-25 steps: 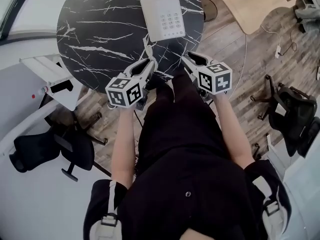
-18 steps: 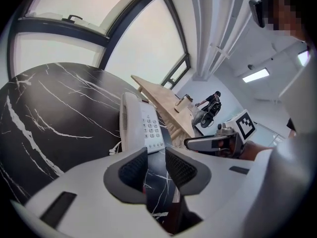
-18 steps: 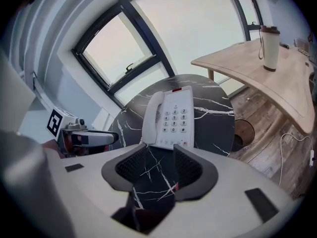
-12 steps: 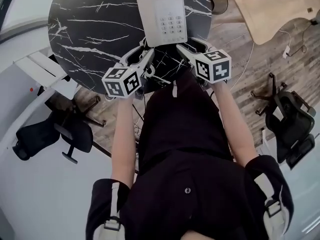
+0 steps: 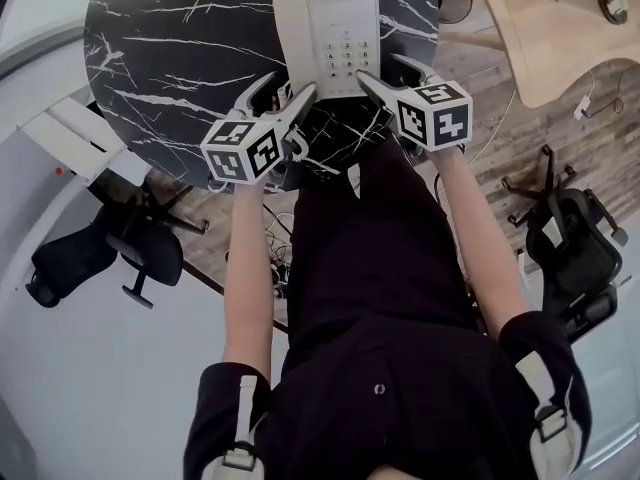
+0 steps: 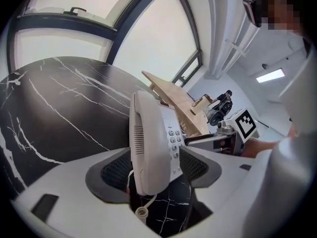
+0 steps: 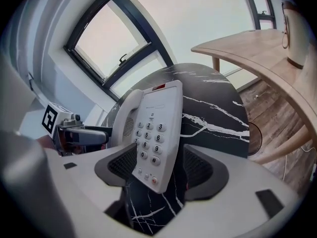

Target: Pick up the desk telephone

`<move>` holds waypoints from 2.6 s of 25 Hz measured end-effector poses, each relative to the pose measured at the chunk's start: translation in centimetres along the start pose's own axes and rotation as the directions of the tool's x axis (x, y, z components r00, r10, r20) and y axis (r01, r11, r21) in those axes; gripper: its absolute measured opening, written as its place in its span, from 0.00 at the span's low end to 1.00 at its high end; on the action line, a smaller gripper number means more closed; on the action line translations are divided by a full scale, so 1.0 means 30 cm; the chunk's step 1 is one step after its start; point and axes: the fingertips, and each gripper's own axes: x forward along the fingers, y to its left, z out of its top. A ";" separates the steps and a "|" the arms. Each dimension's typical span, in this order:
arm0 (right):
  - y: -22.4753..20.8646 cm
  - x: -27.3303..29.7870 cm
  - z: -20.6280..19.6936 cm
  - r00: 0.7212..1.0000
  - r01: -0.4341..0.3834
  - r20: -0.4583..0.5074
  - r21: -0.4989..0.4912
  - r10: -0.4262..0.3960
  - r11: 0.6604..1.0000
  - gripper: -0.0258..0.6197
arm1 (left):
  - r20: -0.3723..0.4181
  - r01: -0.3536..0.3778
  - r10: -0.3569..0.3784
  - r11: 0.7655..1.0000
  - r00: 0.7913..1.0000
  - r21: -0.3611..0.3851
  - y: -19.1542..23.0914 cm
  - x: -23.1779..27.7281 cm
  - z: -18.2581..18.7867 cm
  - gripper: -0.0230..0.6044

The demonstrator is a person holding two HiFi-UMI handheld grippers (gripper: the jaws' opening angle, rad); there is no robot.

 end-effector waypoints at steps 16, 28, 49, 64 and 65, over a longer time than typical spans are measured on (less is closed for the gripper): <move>0.003 0.105 0.027 0.997 -0.066 -0.024 0.040 0.067 0.997 0.51 | -0.059 0.098 -0.097 0.995 0.994 0.010 0.025 0.147 0.060 0.62; -0.003 0.130 0.028 0.996 -0.064 -0.061 0.046 0.066 0.997 0.51 | -0.056 0.171 -0.175 0.983 0.983 -0.063 0.035 0.176 0.053 0.65; 0.072 0.083 0.025 0.997 -0.060 -0.053 0.042 0.063 0.997 0.53 | 0.028 0.186 -0.184 0.974 0.983 -0.128 0.009 0.075 0.041 0.66; 0.435 -0.064 -0.110 0.999 -0.048 -0.019 -0.072 0.046 0.996 0.53 | 0.145 0.216 -0.199 0.970 0.969 -0.113 -0.066 -0.332 -0.106 0.66; 0.459 -0.069 -0.124 0.999 -0.047 -0.018 -0.082 0.045 0.996 0.53 | 0.156 0.224 -0.205 0.968 0.966 -0.115 -0.069 -0.359 -0.116 0.66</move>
